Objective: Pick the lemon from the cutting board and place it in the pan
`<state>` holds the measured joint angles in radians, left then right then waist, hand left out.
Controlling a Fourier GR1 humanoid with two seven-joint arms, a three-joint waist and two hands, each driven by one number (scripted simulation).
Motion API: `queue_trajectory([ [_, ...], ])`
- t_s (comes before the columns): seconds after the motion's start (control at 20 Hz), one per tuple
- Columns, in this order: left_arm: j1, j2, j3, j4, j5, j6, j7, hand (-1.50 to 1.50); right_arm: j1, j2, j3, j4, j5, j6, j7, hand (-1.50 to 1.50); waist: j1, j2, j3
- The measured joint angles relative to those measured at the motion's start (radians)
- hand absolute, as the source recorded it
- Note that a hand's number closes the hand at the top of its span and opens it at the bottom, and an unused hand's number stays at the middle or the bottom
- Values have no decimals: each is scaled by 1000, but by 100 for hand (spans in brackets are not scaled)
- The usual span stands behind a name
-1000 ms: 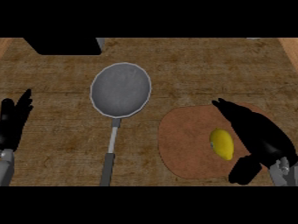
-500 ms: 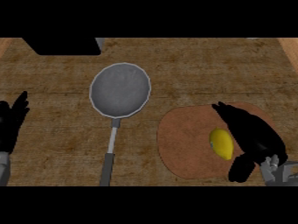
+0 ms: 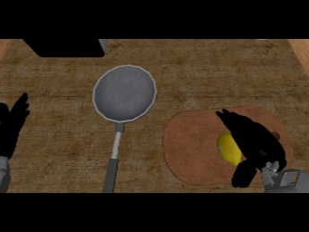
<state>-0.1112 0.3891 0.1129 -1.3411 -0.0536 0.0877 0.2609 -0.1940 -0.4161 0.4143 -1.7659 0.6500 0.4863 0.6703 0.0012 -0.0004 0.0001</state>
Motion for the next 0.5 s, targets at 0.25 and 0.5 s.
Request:
queue_trajectory([
  [0.25, -6, -10, 28, 19, -10, -26, -17, 0, -2, 50, -27, 32, 51, 30, -28, -150, 0, 0, 0],
  [0.5, -32, -33, 39, 77, -35, -28, -48, 0, -2, 92, -42, 92, 110, 33, -57, -150, -1, 0, 0],
])
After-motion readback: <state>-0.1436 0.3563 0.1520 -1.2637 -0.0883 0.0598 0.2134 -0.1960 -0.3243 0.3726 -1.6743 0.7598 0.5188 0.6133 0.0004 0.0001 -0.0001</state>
